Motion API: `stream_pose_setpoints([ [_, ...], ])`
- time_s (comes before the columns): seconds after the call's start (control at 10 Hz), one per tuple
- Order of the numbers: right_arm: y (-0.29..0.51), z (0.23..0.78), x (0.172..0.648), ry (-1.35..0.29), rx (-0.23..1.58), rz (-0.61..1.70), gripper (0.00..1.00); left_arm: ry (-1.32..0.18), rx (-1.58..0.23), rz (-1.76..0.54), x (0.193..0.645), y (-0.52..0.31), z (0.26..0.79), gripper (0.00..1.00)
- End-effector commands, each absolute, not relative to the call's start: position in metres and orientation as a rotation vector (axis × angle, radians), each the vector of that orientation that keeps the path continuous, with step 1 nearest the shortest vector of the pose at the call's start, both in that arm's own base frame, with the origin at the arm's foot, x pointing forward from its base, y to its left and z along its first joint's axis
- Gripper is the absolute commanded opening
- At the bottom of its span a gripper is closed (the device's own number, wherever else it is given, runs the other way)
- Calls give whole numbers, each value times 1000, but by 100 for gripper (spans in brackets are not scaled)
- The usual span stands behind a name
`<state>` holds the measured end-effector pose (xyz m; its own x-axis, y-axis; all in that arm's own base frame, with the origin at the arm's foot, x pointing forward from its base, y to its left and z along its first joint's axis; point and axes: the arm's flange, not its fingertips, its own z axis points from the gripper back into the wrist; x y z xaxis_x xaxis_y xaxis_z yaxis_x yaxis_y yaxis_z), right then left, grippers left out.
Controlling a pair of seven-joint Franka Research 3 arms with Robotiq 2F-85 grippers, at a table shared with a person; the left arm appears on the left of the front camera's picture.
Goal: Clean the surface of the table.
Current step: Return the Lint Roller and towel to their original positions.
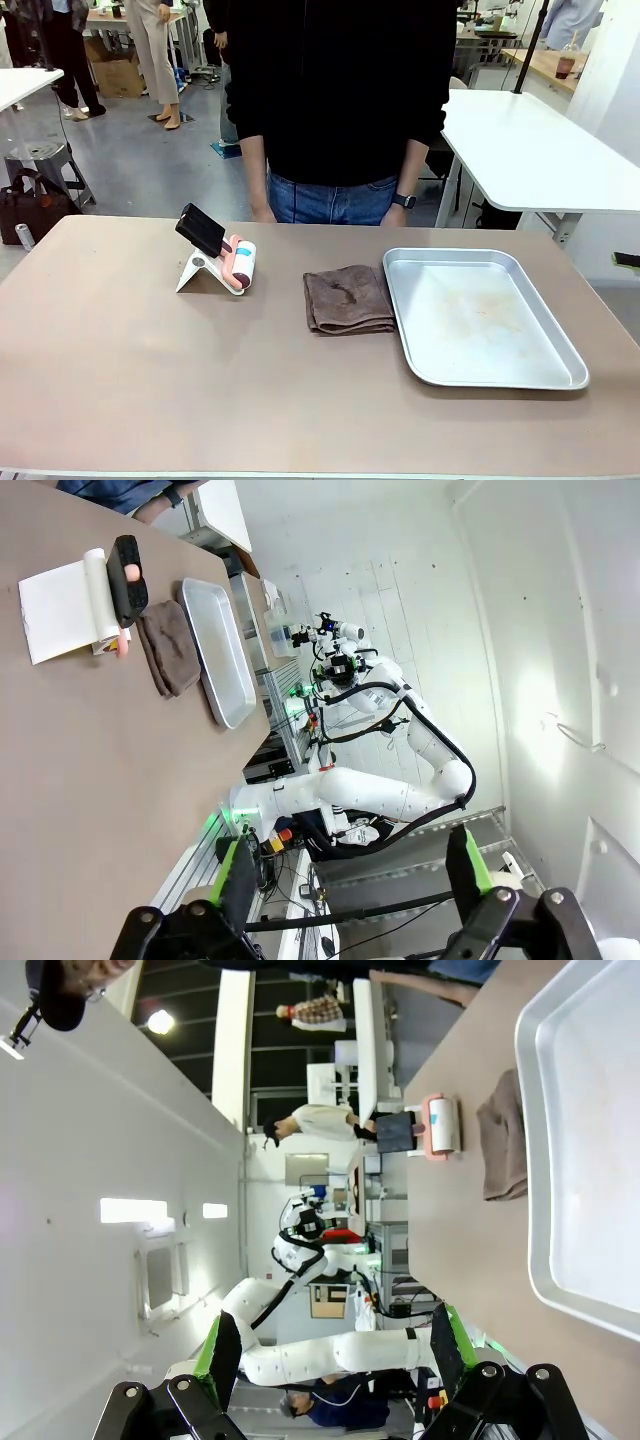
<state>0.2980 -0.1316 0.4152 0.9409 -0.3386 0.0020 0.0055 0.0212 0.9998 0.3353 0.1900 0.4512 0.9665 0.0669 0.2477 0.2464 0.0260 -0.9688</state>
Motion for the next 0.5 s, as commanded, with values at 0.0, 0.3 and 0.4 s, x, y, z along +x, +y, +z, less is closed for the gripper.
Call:
stream_pose_setpoints([
  [0.0,-132,418,296,-270,1530,-256,100,-253,-1545,-153,330,188,452,100],
  [0.3,-132,418,296,-270,1530,-256,100,-253,-1545,-153,330,188,452,100],
  [0.4,-132,418,296,-270,1530,-256,100,-253,-1545,-153,330,188,452,100],
])
